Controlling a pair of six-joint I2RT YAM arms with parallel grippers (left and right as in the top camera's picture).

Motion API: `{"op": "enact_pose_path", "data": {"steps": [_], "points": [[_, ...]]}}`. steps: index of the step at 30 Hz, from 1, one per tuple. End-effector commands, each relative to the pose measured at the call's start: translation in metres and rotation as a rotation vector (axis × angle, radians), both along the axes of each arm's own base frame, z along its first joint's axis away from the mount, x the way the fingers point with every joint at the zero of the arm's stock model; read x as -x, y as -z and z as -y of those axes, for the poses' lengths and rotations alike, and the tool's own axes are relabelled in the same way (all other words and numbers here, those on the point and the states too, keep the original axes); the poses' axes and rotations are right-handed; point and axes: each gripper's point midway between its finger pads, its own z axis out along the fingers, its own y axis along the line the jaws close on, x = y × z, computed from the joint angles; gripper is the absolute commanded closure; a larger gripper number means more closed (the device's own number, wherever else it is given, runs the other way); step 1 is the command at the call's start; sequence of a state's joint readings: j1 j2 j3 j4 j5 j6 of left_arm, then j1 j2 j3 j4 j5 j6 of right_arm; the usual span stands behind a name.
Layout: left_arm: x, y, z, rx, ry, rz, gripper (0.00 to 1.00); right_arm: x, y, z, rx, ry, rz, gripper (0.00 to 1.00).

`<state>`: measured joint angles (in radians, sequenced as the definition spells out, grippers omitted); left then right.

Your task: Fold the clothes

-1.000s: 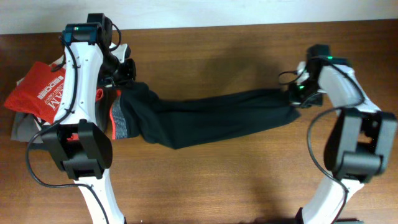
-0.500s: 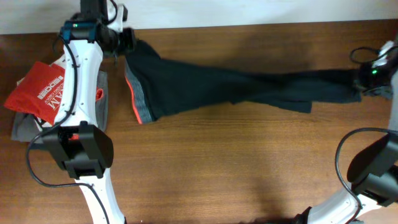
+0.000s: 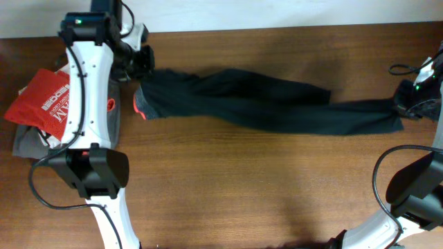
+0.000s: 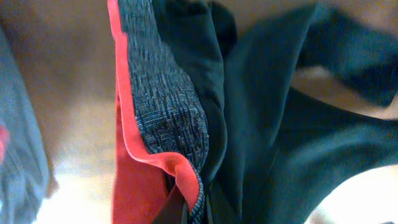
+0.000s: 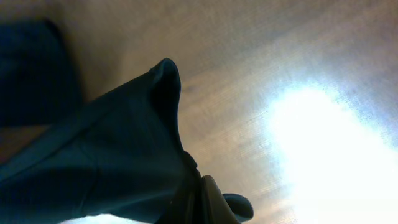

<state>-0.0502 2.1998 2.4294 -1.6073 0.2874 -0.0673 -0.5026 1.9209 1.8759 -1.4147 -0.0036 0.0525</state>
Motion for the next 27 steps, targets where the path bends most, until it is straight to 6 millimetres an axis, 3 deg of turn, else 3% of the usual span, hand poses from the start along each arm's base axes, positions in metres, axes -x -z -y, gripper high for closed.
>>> {"op": "enact_pose_path", "data": {"steps": [1, 5, 11, 16, 20, 23, 27], "points": [[0.023, 0.012, 0.012, -0.029, 0.051, -0.091, 0.99, 0.018, 0.001, 0.004, 0.04, 0.018, -0.06, 0.95], [0.049, 0.042, 0.024, -0.067, 0.096, -0.23, 0.99, 0.032, 0.018, -0.004, 0.003, 0.016, -0.127, 0.95], [0.104, 0.097, 0.037, -0.109, 0.158, -0.487, 0.99, 0.058, 0.051, -0.018, -0.057, 0.042, -0.238, 0.95], [0.144, 0.132, 0.026, -0.166, 0.175, -0.648, 0.99, 0.08, 0.076, -0.027, -0.088, 0.062, -0.323, 0.95], [0.174, 0.152, 0.01, -0.235, 0.188, -0.751, 0.99, 0.102, 0.086, -0.017, -0.02, 0.147, -0.407, 0.96], [0.183, 0.163, -0.003, -0.315, 0.15, -0.753, 0.99, 0.111, 0.083, -0.001, 0.05, 0.223, -0.433, 0.96], [0.172, 0.169, -0.004, -0.319, 0.12, -0.62, 0.99, 0.119, 0.08, 0.014, 0.07, 0.332, -0.427, 0.94]]}}
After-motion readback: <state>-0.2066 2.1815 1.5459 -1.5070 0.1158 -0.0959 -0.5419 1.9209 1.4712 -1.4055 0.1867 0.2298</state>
